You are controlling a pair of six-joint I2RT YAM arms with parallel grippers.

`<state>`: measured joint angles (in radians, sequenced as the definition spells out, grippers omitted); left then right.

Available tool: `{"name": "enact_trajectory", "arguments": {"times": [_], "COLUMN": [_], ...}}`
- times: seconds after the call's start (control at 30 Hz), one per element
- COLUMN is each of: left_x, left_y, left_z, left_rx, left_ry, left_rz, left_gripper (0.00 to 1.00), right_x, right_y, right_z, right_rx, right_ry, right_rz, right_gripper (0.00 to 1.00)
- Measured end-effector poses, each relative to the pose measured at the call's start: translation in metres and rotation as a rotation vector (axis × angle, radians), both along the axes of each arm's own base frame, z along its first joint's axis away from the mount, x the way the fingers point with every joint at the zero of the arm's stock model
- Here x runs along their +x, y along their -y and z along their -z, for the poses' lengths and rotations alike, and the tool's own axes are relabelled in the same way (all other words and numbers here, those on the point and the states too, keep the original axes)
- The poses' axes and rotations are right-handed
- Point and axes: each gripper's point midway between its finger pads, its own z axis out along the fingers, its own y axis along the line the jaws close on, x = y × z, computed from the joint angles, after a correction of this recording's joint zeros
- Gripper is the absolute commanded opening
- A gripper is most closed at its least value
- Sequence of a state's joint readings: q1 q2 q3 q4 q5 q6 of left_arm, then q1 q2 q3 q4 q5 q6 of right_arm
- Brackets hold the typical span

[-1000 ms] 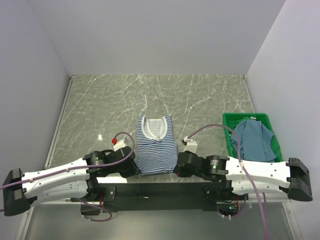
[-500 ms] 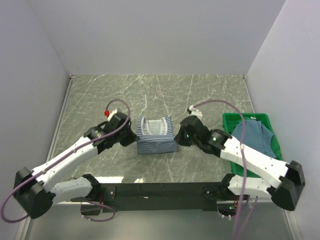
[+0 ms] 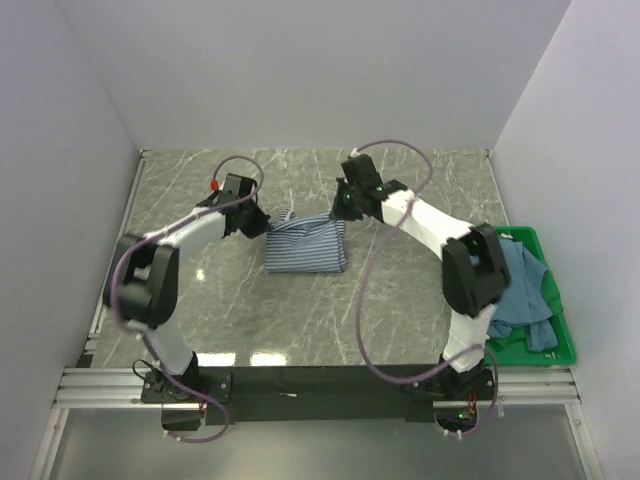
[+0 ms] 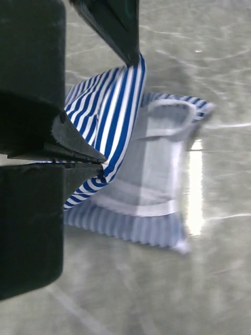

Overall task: Fold and stack the tank tops
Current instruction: Fold the tank top

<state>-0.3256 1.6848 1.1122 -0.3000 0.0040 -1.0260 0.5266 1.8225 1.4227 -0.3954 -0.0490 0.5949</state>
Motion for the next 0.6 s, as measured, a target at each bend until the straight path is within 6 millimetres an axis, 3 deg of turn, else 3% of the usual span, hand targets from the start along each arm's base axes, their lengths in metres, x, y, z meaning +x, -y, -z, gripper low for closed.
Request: {"name": "enact_trajectory", "arguments": {"times": [0.13, 0.27, 0.47, 0.6], "left_x": [0.049, 0.080, 0.096, 0.092], "left_y": [-0.001, 0.007, 0.018, 0.022], "left_z": [0.035, 0.036, 0.014, 0.019], "left_rx": [-0.019, -0.063, -0.101, -0.090], "left_ry": [-0.024, 0.016, 0.085, 0.085], "left_rz": [0.006, 0.035, 0.065, 0.062], "left_gripper": [0.00, 0.00, 0.01, 0.01], "right_x": [0.043, 0.058, 0.072, 0.074], "right_y": [-0.002, 0.013, 0.023, 0.022], "right_z": [0.028, 0.052, 0.043, 0.044], "right_rx": [0.013, 0.022, 0.043, 0.048], "right_ry": [-0.029, -0.071, -0.052, -0.040], "right_rz": [0.011, 0.040, 0.062, 0.061], "right_gripper": [0.01, 0.01, 0.00, 0.00]}}
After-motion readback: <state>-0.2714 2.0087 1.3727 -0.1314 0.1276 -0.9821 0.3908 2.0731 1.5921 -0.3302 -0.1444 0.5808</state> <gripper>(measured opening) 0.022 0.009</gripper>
